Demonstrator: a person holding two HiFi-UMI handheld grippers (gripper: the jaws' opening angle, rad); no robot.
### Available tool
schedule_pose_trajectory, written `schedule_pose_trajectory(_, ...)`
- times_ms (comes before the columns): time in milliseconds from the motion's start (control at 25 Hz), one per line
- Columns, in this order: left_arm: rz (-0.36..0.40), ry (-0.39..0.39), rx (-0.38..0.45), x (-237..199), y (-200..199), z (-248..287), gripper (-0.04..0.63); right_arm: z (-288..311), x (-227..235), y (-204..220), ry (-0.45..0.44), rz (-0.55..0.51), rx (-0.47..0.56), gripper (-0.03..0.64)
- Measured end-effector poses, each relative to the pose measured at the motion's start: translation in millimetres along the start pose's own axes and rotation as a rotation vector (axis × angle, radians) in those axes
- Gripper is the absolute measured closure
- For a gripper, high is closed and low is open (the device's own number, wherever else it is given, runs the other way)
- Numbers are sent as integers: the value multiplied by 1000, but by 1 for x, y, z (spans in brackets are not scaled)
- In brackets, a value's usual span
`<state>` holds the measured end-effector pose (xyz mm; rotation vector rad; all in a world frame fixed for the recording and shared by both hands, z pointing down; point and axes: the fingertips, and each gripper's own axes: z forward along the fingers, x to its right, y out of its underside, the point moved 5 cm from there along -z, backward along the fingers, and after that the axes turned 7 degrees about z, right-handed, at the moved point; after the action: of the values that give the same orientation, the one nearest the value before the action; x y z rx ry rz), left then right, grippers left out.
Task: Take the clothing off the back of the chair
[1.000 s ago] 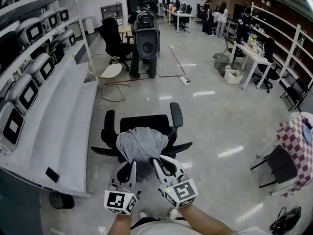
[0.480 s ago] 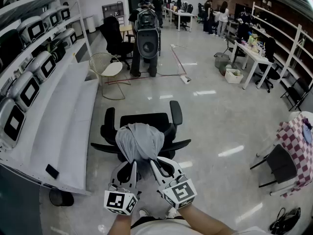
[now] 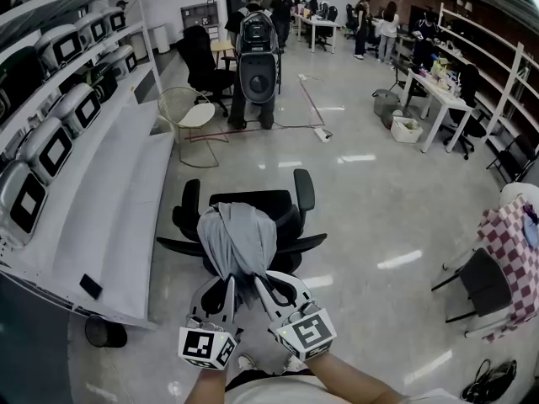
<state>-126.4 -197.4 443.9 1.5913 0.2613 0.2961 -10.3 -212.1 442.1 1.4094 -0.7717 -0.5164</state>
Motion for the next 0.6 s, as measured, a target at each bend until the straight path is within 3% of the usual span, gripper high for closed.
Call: schedule_pose_trajectory(600, -14, -52, 64, 23, -17, -18, 575, -20, -9, -8, -101, -5, 18, 591)
